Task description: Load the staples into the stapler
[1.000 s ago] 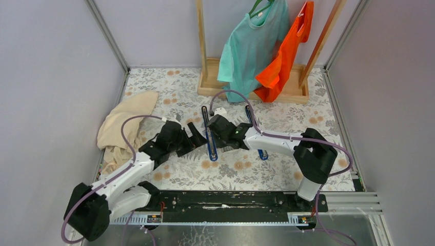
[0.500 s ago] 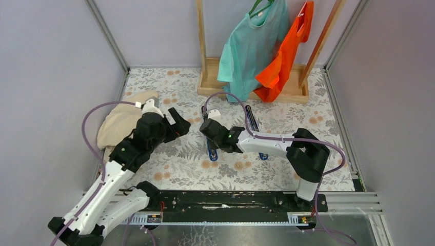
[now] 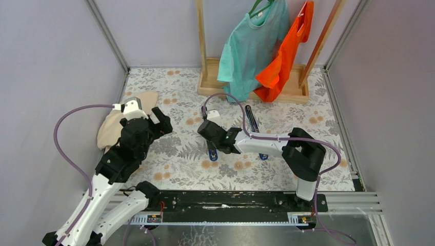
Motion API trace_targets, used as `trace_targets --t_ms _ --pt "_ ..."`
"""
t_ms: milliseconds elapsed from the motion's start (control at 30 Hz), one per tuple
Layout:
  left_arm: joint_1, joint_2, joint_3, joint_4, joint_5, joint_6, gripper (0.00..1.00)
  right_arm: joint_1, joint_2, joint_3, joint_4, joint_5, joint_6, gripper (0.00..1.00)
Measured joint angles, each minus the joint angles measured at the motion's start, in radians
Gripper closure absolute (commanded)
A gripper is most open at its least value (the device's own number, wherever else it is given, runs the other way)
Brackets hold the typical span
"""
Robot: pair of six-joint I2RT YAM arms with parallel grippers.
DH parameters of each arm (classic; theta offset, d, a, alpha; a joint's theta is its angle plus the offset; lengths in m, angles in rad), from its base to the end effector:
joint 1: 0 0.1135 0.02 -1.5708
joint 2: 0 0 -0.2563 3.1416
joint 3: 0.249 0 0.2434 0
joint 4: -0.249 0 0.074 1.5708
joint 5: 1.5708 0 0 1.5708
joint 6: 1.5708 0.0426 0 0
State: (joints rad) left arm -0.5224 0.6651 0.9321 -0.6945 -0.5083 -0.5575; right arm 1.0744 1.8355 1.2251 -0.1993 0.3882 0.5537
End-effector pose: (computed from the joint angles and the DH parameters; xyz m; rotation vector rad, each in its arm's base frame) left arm 0.1241 -0.0475 0.3457 -0.3545 1.9145 -0.2072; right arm 0.2013 0.3379 0.1927 -0.4220 2.2946 0.3626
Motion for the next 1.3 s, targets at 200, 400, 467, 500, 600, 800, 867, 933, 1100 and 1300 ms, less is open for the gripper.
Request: trace_targets --t_ms 200,400,467,500,600,800,867,933,1100,1300 --pt "0.015 -0.004 -0.031 0.006 -0.028 0.033 0.00 0.001 0.000 0.000 0.003 0.014 0.005 0.81" --pt "0.054 0.004 -0.042 0.009 -0.026 0.048 0.00 0.001 0.001 0.000 0.003 0.015 0.011 0.81" --pt "0.066 0.004 -0.044 0.010 -0.023 0.052 0.00 0.001 0.002 0.000 0.003 0.014 0.014 0.81" --pt "0.071 0.004 -0.045 0.011 -0.023 0.053 0.00 0.001 0.004 0.000 0.003 0.014 0.016 0.81" --pt "0.081 0.004 -0.045 0.013 -0.018 0.055 0.00 0.001 0.012 0.001 0.008 0.014 0.020 0.81" --pt "0.088 0.004 -0.048 0.016 -0.006 0.056 0.00 0.001 0.026 0.001 0.010 0.013 0.024 0.81" --pt "0.093 0.004 -0.048 0.019 -0.003 0.056 0.00 0.001 0.027 0.001 0.010 0.013 0.025 0.81" --pt "0.096 0.004 -0.048 0.021 -0.002 0.056 0.00 0.001 0.027 0.001 0.010 0.013 0.026 0.81" --pt "0.099 0.004 -0.048 0.022 0.005 0.056 0.00 0.001 0.027 0.001 0.010 0.014 0.028 0.81" --pt "0.106 0.004 -0.049 0.024 0.011 0.056 0.00 0.005 0.027 0.001 0.011 0.018 0.028 0.81"
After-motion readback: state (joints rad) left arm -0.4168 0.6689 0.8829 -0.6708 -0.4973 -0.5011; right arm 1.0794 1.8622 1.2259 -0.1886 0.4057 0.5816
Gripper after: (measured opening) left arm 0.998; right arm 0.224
